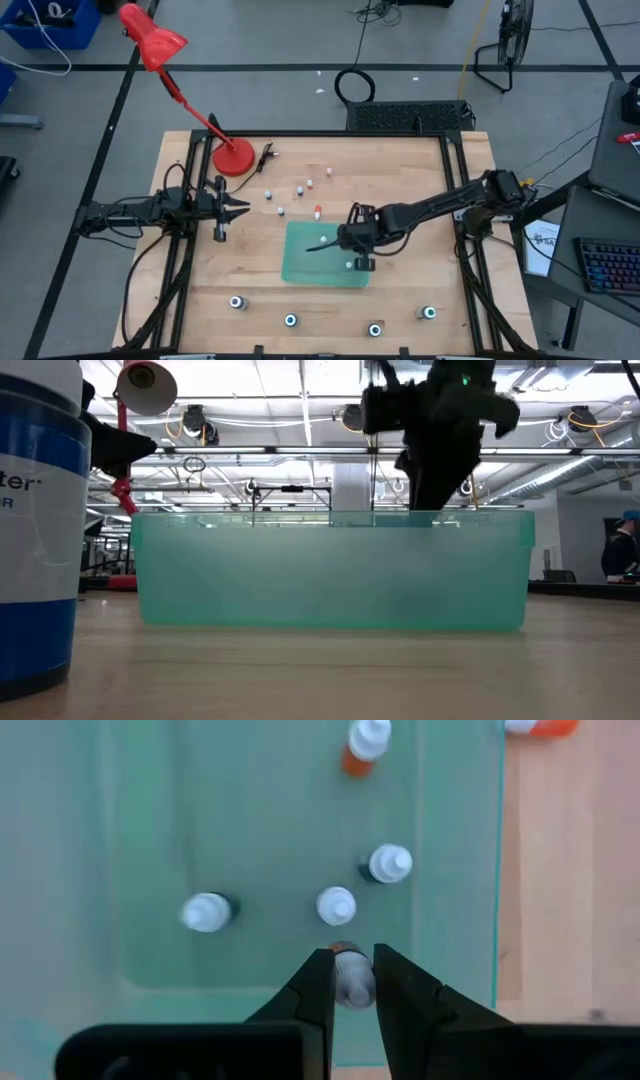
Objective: Pick & Place food coloring
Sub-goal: Put the small red food coloring bottle into the green bin
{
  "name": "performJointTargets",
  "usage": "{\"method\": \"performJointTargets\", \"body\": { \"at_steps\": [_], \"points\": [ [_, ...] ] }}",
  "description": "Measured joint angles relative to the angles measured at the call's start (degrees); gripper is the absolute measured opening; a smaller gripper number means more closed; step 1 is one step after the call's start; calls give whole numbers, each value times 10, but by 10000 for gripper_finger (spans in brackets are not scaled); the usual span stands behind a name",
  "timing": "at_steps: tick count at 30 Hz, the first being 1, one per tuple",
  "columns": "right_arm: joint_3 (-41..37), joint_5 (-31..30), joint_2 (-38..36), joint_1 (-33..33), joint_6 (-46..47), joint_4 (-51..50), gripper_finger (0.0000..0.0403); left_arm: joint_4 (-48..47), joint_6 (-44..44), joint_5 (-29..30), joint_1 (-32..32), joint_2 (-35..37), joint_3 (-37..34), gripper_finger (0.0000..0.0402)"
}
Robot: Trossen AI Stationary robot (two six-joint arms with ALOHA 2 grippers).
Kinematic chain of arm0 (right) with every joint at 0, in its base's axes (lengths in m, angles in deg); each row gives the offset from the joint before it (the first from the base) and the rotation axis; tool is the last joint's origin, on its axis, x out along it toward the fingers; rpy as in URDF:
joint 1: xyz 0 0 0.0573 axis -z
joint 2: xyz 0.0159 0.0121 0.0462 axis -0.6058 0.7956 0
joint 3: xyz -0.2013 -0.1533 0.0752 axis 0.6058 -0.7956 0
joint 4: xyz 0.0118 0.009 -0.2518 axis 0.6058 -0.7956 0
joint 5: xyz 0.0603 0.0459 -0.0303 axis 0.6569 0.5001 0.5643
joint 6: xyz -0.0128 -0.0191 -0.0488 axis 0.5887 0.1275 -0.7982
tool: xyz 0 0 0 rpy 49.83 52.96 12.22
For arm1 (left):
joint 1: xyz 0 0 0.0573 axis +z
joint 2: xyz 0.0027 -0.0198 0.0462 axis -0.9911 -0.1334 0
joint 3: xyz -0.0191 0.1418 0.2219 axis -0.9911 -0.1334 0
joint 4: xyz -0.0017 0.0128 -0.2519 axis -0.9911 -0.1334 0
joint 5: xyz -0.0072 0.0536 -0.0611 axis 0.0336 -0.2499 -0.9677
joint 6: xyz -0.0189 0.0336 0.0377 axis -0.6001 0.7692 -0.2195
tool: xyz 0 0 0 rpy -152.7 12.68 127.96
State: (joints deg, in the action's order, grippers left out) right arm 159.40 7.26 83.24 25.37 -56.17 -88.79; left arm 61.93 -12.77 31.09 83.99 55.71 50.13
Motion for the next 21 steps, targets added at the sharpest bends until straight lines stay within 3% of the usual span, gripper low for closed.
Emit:
{"method": "performJointTargets", "body": {
  "at_steps": [11,21],
  "points": [
    [-61,5,0,41,-4,71,42,0,0,0,0,0,0,67],
    [-96,63,0,59,-17,138,41,0,0,0,0,0,0,67]
  ]
}}
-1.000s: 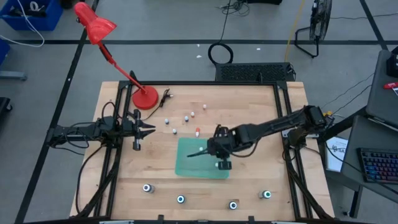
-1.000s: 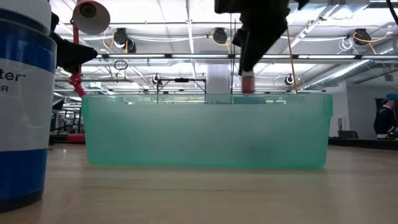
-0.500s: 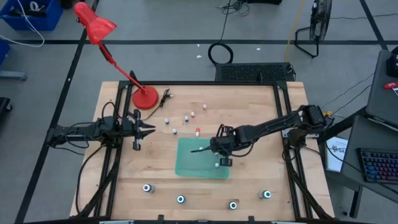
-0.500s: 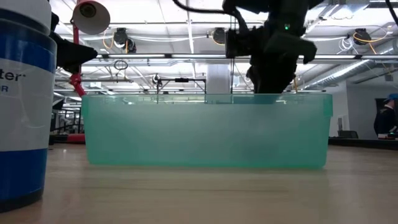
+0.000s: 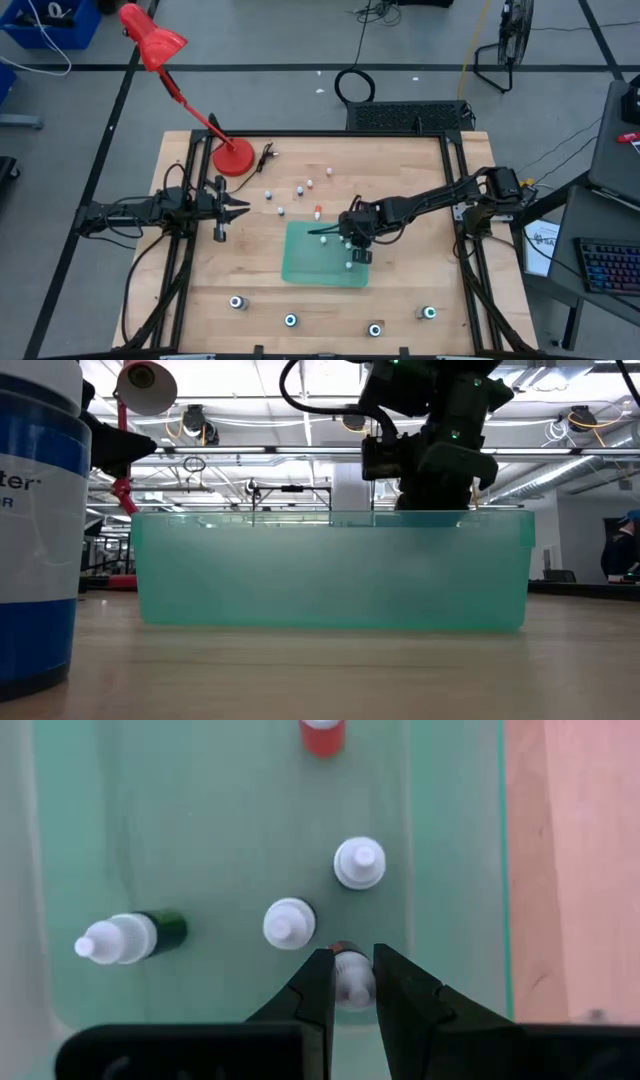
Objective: Pick & Place food coloring
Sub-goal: Put the small red food coloring bottle into the green bin
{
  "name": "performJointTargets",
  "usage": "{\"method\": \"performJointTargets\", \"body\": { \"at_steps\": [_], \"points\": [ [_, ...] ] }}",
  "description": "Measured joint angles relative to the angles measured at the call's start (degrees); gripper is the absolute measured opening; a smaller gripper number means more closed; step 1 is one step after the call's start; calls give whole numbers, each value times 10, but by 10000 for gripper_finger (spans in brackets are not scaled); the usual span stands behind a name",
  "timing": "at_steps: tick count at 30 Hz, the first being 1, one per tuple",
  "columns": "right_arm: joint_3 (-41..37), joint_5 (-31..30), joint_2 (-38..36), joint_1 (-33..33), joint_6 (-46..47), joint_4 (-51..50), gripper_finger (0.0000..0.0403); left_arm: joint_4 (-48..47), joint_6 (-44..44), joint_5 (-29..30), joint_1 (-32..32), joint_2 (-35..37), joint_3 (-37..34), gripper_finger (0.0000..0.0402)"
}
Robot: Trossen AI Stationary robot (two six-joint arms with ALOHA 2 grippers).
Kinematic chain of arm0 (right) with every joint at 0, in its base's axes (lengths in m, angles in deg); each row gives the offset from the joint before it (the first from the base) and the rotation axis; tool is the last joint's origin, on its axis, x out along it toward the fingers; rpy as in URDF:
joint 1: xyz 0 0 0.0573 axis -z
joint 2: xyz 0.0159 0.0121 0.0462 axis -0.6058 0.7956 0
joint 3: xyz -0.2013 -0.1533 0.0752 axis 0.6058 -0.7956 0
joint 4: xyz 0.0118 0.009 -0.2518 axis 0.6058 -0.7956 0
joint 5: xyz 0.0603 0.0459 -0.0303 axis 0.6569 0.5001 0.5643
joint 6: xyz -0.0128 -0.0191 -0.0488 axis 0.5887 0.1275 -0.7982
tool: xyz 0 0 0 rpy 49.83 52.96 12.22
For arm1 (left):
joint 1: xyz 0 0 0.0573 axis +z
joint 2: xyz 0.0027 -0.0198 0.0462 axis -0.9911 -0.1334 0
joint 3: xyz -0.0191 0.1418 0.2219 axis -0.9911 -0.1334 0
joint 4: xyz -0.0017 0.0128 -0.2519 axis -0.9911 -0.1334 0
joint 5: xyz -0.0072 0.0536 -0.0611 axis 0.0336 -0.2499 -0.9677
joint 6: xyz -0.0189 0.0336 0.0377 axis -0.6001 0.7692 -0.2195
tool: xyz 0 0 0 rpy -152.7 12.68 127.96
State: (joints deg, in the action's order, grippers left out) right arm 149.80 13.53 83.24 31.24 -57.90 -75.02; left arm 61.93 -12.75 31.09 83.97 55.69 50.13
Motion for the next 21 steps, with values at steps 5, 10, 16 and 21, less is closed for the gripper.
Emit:
{"method": "performJointTargets", "body": {
  "at_steps": [5,10,16,21],
  "points": [
    [0,1,0,0,-1,1,41,0,0,0,0,0,0,67],
    [0,17,0,0,-9,1,54,0,0,0,0,0,0,67],
    [0,17,0,0,-9,1,81,0,0,0,0,0,0,67],
    [0,16,0,0,2,1,88,0,0,0,0,0,0,67]
  ]
}}
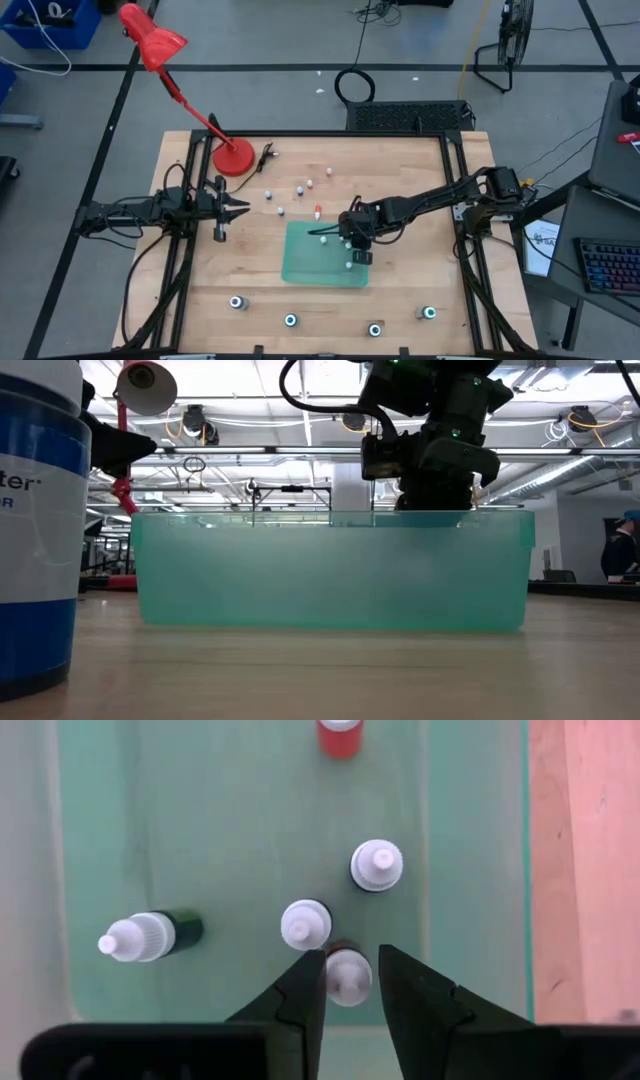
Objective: Pick & Place food coloring
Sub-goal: Put the small red food coloring bottle into the green bin, then put the small orange food coloring bottle into the green bin
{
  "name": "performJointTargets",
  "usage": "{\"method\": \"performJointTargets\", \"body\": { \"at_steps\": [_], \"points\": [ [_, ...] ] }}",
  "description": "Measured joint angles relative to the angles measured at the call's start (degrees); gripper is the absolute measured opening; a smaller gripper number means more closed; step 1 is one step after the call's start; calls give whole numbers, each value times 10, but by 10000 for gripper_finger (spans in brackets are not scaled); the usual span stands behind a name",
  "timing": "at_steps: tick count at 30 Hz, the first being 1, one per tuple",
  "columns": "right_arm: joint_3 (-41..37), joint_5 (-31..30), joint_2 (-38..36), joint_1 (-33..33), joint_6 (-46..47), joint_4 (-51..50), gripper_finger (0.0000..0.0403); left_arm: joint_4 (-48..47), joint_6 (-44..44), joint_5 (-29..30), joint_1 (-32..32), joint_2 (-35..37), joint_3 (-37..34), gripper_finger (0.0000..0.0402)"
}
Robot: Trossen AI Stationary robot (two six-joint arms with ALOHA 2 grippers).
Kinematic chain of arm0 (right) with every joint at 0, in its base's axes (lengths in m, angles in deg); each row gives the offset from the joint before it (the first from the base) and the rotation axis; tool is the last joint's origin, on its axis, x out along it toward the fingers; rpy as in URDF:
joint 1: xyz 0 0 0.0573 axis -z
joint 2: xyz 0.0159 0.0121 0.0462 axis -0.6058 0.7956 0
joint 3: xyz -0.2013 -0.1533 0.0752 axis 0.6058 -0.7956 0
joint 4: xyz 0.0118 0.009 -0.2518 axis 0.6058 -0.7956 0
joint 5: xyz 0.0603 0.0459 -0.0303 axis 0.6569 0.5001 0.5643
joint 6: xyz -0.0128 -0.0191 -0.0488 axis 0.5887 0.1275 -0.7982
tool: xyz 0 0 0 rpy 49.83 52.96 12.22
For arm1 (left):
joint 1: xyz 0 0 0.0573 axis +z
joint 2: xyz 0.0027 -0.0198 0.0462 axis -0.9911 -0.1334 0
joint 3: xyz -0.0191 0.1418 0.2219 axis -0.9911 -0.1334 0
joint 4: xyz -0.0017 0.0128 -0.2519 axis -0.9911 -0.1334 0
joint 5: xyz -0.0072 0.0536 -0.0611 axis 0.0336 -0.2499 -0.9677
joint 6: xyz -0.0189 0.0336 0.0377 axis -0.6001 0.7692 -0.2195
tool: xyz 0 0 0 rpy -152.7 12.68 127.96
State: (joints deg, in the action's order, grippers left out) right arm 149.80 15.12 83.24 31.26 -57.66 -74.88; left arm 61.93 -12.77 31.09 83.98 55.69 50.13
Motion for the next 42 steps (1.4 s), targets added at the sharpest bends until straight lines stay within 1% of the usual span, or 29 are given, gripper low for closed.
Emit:
{"method": "performJointTargets", "body": {
  "at_steps": [7,16,18,21,22,26,29,33,38,42],
  "points": [
    [0,-1,-11,0,2,-1,90,0,0,0,0,0,0,67],
    [0,-6,-105,0,3,-2,90,0,0,0,0,0,0,67],
    [0,-30,-127,0,1,0,90,0,0,0,0,0,0,67],
    [0,-95,-155,6,-8,0,91,0,0,0,0,0,0,67],
    [0,-105,-164,14,-13,-2,92,0,0,0,0,0,0,67],
    [17,-79,-176,60,-25,-40,106,0,0,0,0,0,0,67],
    [59,-78,-162,93,-48,-84,123,0,0,0,0,0,0,67],
    [158,-78,-111,138,-111,-151,148,0,0,0,0,0,0,67],
    [296,-77,-22,200,-193,-209,165,0,0,0,0,0,0,67],
    [384,-69,64,245,-225,-259,167,0,0,0,0,0,0,67]
  ]
}}
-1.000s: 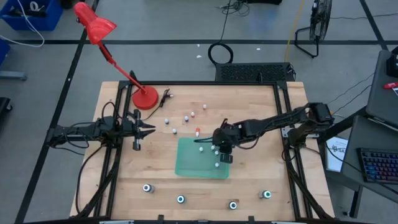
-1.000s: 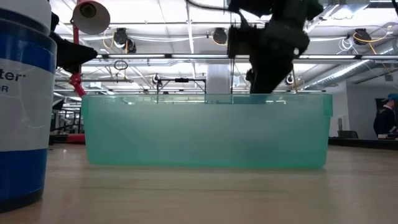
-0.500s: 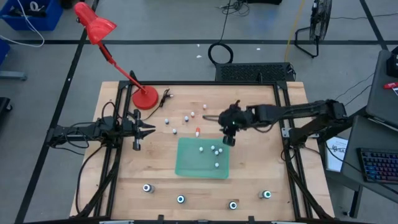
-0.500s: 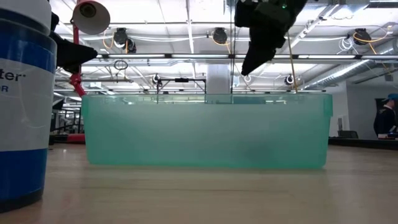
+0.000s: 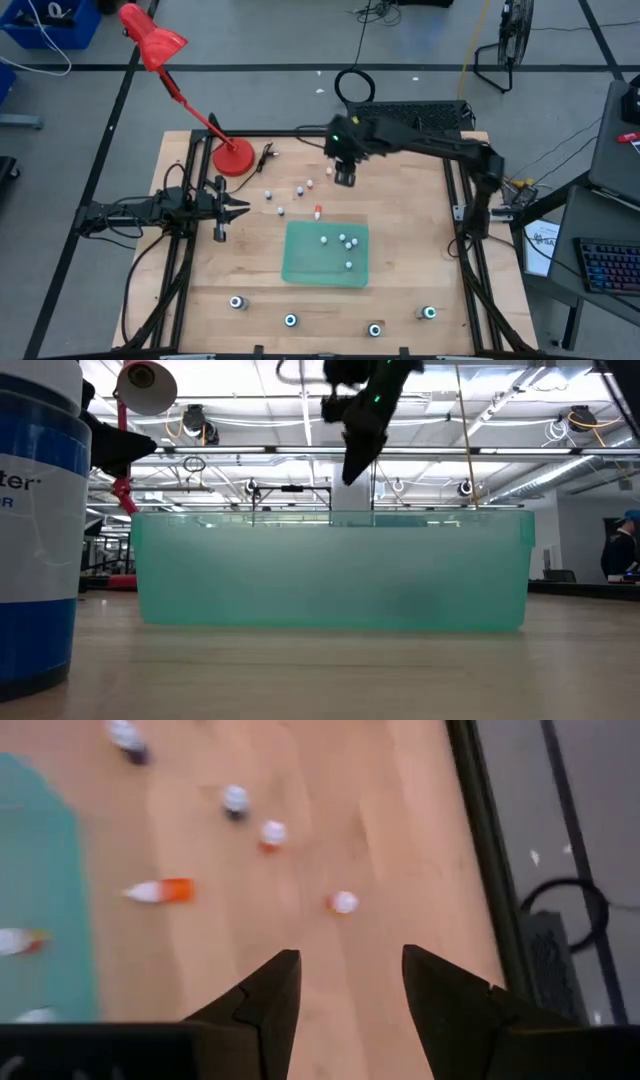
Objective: Pick & Place food coloring
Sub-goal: Put the small orange food coloring bottle into the green bin
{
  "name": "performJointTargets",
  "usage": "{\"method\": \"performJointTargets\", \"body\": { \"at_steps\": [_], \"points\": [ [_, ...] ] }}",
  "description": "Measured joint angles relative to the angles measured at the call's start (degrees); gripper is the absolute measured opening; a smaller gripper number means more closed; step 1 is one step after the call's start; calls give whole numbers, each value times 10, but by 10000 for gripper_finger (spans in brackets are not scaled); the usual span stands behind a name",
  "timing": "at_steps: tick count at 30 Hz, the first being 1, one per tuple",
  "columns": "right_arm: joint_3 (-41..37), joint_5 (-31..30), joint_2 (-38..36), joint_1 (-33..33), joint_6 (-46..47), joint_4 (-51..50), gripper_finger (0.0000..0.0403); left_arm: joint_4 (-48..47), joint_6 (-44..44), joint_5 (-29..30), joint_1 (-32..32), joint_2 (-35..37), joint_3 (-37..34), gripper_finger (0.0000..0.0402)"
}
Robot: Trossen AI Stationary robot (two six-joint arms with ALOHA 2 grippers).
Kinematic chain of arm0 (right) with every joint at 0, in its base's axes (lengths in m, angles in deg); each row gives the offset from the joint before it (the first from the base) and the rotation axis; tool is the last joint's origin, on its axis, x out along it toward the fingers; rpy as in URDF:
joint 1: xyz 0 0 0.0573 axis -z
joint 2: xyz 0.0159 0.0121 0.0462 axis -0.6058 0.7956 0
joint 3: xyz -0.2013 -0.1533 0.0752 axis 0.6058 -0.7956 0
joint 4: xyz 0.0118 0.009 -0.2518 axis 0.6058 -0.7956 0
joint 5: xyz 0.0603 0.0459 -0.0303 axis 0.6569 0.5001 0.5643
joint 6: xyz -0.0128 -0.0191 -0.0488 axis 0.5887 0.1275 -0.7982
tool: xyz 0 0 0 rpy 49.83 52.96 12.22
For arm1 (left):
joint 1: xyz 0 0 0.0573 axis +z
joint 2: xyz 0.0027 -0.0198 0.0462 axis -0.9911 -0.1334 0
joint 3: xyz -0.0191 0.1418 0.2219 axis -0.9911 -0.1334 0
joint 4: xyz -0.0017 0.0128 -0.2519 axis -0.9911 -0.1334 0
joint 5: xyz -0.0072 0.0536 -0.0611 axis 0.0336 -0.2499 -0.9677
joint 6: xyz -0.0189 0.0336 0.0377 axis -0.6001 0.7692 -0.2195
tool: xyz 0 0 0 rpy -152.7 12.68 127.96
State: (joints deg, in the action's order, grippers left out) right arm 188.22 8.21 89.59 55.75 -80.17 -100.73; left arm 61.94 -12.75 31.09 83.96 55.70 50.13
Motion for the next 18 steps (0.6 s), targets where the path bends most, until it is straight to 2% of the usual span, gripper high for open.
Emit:
{"method": "performJointTargets", "body": {
  "at_steps": [4,10,18],
  "points": [
    [38,26,66,31,-15,-18,167,0,0,0,0,0,0,67],
    [41,68,130,56,-28,-16,168,0,0,0,0,0,0,67],
    [41,70,187,59,-40,23,169,0,0,0,0,0,0,67]
  ]
}}
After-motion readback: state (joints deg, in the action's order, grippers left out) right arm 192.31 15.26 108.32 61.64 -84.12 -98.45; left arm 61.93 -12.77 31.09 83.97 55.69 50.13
